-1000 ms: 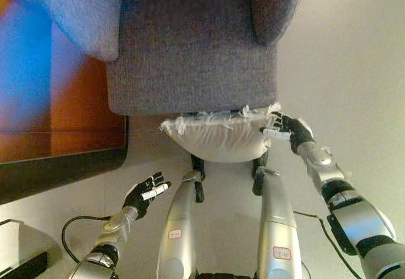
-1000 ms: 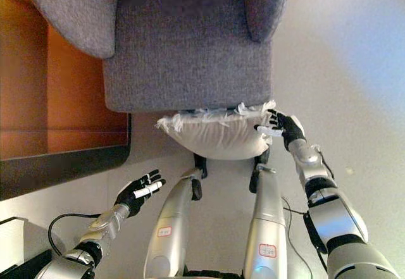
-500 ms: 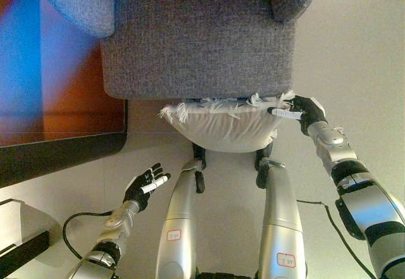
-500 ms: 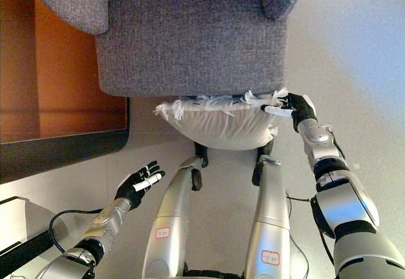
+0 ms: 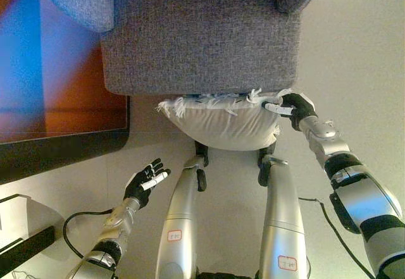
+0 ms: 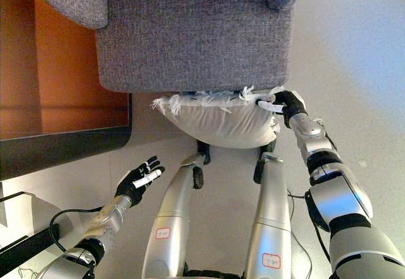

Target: Pick up the pillow and put it on the sofa.

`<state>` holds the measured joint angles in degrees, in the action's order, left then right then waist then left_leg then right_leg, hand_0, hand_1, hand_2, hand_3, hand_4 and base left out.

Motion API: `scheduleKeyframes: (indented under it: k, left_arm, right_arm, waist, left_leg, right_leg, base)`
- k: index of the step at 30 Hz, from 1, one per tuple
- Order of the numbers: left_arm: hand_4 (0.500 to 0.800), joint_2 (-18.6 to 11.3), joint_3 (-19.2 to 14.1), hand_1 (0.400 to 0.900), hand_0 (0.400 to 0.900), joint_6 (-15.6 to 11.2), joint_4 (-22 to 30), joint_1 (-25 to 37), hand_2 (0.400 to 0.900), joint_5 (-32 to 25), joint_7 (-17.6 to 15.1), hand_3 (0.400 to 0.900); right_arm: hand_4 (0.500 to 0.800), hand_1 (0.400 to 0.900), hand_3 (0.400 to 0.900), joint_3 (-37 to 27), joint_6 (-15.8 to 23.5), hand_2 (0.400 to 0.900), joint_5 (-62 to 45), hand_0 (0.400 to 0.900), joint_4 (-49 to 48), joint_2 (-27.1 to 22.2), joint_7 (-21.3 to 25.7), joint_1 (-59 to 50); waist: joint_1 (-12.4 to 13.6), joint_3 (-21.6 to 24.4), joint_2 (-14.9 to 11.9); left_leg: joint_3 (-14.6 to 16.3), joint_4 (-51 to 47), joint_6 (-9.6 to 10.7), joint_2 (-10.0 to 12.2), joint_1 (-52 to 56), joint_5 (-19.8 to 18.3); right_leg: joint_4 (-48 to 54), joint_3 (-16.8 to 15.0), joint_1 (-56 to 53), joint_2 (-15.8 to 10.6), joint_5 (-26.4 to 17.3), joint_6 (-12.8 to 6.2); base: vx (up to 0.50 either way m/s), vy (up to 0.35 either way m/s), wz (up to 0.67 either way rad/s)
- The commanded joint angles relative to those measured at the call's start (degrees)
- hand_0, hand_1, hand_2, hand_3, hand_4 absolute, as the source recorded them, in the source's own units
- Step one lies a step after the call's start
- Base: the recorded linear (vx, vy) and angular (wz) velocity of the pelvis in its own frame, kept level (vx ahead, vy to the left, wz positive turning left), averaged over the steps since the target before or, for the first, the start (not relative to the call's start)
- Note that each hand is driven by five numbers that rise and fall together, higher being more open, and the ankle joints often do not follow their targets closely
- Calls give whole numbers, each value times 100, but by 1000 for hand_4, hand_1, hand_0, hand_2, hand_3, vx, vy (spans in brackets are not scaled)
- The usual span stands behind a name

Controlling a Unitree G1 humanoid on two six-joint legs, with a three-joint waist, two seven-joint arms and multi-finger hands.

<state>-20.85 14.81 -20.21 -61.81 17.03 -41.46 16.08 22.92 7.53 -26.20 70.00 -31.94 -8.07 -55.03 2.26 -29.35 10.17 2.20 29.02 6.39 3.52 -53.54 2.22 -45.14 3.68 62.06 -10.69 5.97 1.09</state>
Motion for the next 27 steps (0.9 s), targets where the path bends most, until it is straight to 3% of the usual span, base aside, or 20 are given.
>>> scheduleKeyframes:
  k: [1, 10, 15, 22, 27]
  left_arm:
    - [800, -228, 12, 900, 900, -227, 178, -395, 900, -284, 49, 900]
    - [800, -277, -20, 900, 900, -195, 138, -372, 900, -267, 130, 900]
    - [800, -304, -151, 900, 900, -95, 64, -425, 900, -49, 117, 900]
    - [800, -438, -482, 900, 900, 326, -251, -474, 900, 499, 162, 900]
    - [800, -476, -761, 900, 900, 630, -619, -827, 900, 1094, 204, 900]
  right_arm:
    - [500, 400, 400, 165, 264, 400, -19, 400, -159, -321, -223, -605]
    - [500, 400, 400, 97, 379, 400, -49, 400, -131, -375, -192, -472]
    - [500, 400, 400, -76, 575, 400, -62, 400, -324, -322, -137, 35]
    - [500, 400, 400, -355, 694, 400, 362, 400, -699, -182, -111, 1022]
    - [500, 400, 400, -529, 516, 400, 635, 400, -1184, -101, -178, 2022]
  waist:
    - [12, -44, 615]
    - [-7, -44, 538]
    - [-60, -44, 357]
    - [-90, -25, -184]
    - [-6, 725, -631]
  left_leg:
    - [512, 233, -363, -358, -91, -367]
    - [521, 137, -355, -350, 189, -384]
    - [515, -2, -344, -322, 705, -414]
    - [421, -598, -330, -348, 2281, -441]
    - [507, -1385, -315, -263, 3417, -361]
  right_leg:
    - [394, 181, -143, 368, 177, 153]
    - [603, 211, -478, 411, 168, 159]
    - [939, 248, -1089, 416, 123, 103]
    - [1848, 571, -2918, 217, -44, -87]
    - [2771, 880, -4260, 80, -176, -277]
  base:
    - [0, 0, 0]
    - [-3, 4, -3]
    - [-7, -10, -8]
    - [42, -20, -8]
    - [213, 1, -11]
